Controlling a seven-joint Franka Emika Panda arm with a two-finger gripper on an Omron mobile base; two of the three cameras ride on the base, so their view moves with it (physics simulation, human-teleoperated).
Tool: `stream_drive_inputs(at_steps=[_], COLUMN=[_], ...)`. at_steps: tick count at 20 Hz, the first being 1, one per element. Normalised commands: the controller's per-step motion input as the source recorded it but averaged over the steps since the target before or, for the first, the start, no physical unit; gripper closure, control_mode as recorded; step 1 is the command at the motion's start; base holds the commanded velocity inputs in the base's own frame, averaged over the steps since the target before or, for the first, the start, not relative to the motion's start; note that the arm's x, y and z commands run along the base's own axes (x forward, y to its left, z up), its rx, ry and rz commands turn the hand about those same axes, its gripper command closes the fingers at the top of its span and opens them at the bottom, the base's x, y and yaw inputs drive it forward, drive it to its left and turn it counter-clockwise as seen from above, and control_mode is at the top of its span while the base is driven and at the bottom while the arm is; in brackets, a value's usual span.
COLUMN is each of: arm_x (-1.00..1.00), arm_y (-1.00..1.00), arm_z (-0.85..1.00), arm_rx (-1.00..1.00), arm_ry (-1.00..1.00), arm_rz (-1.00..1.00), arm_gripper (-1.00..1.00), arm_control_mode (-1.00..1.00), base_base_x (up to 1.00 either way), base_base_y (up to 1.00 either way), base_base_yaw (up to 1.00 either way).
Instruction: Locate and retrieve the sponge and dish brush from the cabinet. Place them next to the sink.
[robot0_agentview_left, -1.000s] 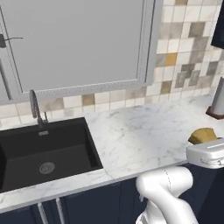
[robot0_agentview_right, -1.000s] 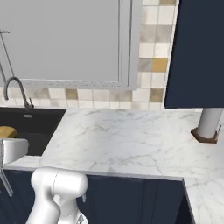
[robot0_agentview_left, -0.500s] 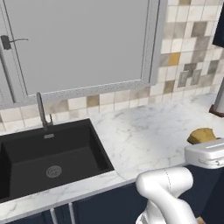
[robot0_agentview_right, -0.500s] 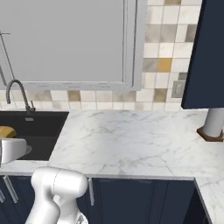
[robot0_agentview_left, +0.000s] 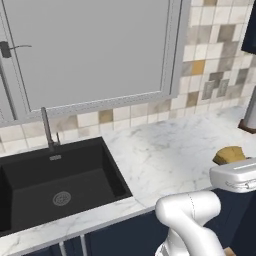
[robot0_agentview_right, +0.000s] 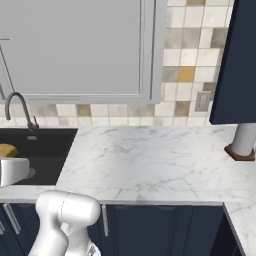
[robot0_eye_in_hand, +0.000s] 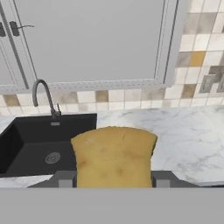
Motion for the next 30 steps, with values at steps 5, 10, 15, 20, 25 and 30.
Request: stream_drive_inputs(at_steps=[5,10,15,20,25,30], arm_x=[0.0,0.0,0.13,0.43,0.77,0.9], arm_y=[0.0,0.0,0.12,0.28,0.11,0.01], arm_z=[0.0,0.0,0.0,0.0,-0.01,-0.07], arm_rx=[0.0,0.0,-0.01,-0.05,-0.01,0.0], arm_ry=[0.0,0.0,0.02,0.11,0.28,0.36], arm_rz=[0.0,0.0,0.0,0.0,0.02,0.02], arm_gripper=[1.0,1.0,1.0,1.0,1.0,1.0], arm_control_mode=[1.0,1.0,-1.0,-1.0,-1.0,-1.0], base_base_x=[0.07,0.0,0.01,0.0,0.0,0.0], base_base_y=[0.37,0.17,0.0,0.0,0.0,0.0], base_base_yaw=[-0.04,-0.03,0.0,0.0,0.0,0.0])
